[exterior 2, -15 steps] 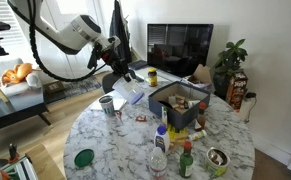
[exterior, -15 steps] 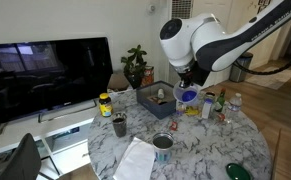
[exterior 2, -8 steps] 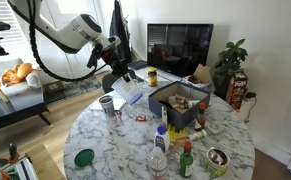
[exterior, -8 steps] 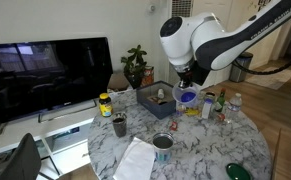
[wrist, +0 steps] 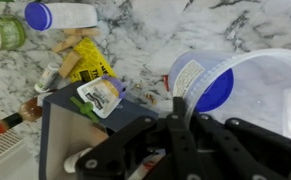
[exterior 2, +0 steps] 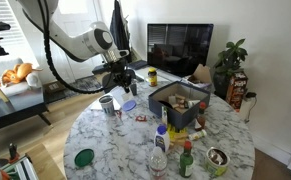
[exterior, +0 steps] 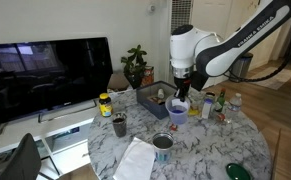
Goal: Take the silver cup out of the plastic cup then empty the plastic cup onto the desk then put the silver cup back in the plastic cup
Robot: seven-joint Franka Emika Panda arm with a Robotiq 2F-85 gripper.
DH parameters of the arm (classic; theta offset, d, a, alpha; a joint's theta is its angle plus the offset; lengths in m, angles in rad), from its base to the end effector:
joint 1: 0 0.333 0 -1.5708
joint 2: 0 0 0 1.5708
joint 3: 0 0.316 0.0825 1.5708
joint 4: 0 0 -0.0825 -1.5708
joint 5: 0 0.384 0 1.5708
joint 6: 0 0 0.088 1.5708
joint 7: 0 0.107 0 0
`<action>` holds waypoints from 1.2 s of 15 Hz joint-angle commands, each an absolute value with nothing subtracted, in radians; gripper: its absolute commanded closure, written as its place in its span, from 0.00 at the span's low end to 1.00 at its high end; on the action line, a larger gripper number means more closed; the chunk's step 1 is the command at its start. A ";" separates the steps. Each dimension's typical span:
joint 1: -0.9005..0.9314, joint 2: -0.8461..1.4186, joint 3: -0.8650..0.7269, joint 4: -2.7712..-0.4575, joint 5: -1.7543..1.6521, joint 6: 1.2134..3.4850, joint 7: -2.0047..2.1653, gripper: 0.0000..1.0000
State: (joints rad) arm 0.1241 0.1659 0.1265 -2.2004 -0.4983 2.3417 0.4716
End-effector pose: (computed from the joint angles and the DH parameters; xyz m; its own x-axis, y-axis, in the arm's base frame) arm 0.5328 0.1283 0.3073 0.9867 0.1434 0.0764 0.1124 -0.9419 0.3164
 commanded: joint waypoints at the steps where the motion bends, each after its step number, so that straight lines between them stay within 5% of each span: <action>1: 0.092 0.196 0.114 -2.264 -0.311 2.450 0.234 0.99; 14: 0.055 0.316 0.069 -2.281 -0.155 2.526 0.033 0.99; 15: 0.055 0.322 0.068 -2.278 -0.141 2.528 0.031 0.69; 18: 0.058 0.307 0.057 -2.283 -0.133 2.535 0.035 0.55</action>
State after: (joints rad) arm 0.0615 0.3194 0.0654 -2.2644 -0.1626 2.4991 0.0586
